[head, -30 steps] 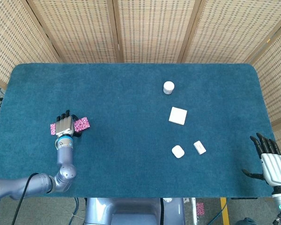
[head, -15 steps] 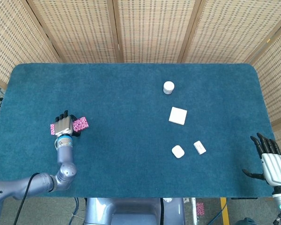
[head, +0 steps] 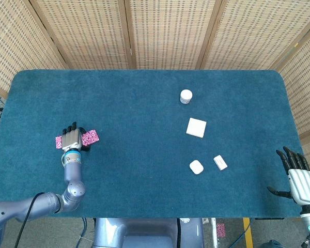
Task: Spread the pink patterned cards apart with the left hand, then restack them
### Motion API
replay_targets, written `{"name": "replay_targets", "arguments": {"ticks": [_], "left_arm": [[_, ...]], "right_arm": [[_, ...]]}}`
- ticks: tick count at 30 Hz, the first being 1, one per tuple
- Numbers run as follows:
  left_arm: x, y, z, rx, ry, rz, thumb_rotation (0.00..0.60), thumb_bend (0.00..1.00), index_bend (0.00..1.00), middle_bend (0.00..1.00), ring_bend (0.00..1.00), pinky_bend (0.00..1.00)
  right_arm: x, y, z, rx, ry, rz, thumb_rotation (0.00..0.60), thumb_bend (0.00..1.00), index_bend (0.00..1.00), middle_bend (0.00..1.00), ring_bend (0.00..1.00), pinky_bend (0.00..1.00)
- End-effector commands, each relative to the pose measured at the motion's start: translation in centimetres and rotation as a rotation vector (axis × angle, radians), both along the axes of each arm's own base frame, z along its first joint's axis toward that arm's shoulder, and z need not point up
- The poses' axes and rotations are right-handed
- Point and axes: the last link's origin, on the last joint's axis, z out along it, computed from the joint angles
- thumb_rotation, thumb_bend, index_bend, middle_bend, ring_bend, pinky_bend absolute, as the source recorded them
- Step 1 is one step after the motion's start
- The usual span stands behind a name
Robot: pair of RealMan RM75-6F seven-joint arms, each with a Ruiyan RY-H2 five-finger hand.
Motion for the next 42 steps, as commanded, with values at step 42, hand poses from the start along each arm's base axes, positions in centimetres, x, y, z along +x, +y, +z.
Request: {"name": "replay_targets", "arguments": {"ticks": [42], "left_arm": [[-2.9, -0.5, 4.6, 0.006, 0.078, 0.009, 0.6, 0.26, 0.18, 0.0, 0.0, 0.0]], "right_arm": [[0.2, 0.1, 0.0, 0.004, -0.001, 0.004, 0.6, 0.0, 0.0, 0.0, 0.0, 0.0]]}}
